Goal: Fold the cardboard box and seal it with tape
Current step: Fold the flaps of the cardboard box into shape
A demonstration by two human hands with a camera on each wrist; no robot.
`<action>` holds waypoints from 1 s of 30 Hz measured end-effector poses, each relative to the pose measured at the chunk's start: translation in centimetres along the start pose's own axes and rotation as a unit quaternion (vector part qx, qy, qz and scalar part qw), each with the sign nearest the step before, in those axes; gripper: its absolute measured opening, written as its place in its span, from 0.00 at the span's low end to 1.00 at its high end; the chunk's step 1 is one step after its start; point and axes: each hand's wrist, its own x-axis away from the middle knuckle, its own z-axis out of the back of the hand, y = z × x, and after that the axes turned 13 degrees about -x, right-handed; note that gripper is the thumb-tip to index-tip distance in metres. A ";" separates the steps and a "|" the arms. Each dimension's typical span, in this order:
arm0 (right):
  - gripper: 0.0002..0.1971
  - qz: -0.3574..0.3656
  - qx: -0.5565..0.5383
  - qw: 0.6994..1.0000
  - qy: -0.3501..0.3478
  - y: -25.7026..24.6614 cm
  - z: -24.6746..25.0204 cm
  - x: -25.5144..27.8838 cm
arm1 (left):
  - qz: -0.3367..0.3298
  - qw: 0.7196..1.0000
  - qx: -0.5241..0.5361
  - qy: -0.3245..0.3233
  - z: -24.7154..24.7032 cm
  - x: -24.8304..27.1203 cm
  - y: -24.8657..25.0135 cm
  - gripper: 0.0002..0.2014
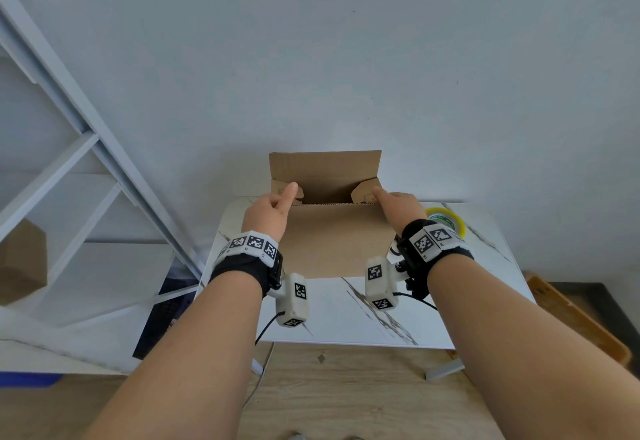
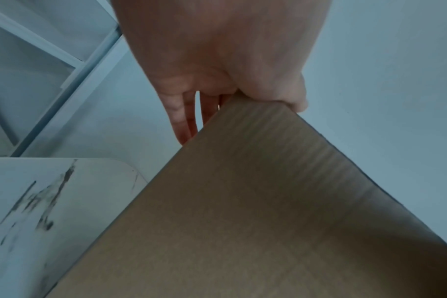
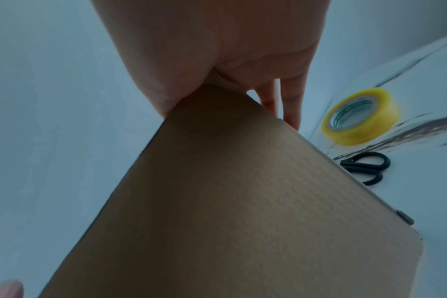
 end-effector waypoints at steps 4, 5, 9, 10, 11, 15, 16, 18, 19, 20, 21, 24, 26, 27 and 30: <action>0.27 0.012 -0.029 0.999 -0.018 0.6 0.6 0.3 | -0.012 0.999 0.012 -0.038 0.0 -0.3 -1.2 0.28; 0.29 0.018 -0.038 0.999 -0.024 0.9 0.8 0.4 | -0.014 0.998 0.014 -0.056 0.0 -0.3 -1.6 0.29; 0.31 0.033 -0.130 0.989 -0.055 2.1 1.0 1.1 | 0.002 0.995 0.053 -0.080 -0.3 -0.3 -2.6 0.32; 0.32 0.032 -0.151 0.986 -0.061 2.4 1.0 1.2 | 0.006 0.995 0.074 -0.066 -0.4 -0.2 -2.8 0.30; 0.34 0.030 -0.164 0.984 -0.064 2.8 1.0 1.1 | 0.005 0.994 0.092 -0.053 -0.5 0.0 -2.9 0.26; 0.42 0.021 -0.176 0.980 -0.094 3.9 1.2 0.7 | -0.005 0.991 0.127 -0.034 -0.8 0.7 -2.8 0.14; 0.40 0.022 -0.168 0.980 -0.106 3.9 1.2 0.9 | -0.005 0.991 0.127 -0.036 -0.8 0.6 -2.8 0.13; 0.30 0.033 -0.138 0.984 -0.109 3.8 1.4 1.3 | -0.009 0.992 0.115 -0.050 -0.6 0.4 -2.7 0.12; 0.25 0.039 -0.133 0.986 -0.096 3.8 1.4 1.3 | -0.014 0.992 0.107 -0.058 -0.4 0.3 -2.7 0.13; 0.21 0.047 -0.139 0.986 -0.078 3.8 1.5 1.3 | -0.019 0.993 0.101 -0.065 -0.3 0.2 -2.7 0.14; 0.19 0.055 -0.153 0.985 -0.063 3.8 1.4 1.3 | -0.026 0.992 0.102 -0.070 -0.3 0.2 -2.7 0.14; 0.12 0.071 -0.182 0.980 -0.027 3.8 1.4 1.2 | -0.035 0.990 0.116 -0.079 -0.4 0.5 -2.7 0.14; 0.08 0.067 -0.185 0.980 -0.005 4.1 1.3 0.9 | -0.032 0.990 0.115 -0.072 -0.7 0.7 -2.7 0.15; 0.07 0.065 -0.183 0.981 0.004 4.2 1.3 0.9 | -0.031 0.991 0.111 -0.069 -0.8 0.7 -2.8 0.15; 0.06 0.066 -0.168 0.983 0.022 4.5 1.2 0.7 | -0.031 0.993 0.099 -0.055 -1.0 0.5 -2.8 0.15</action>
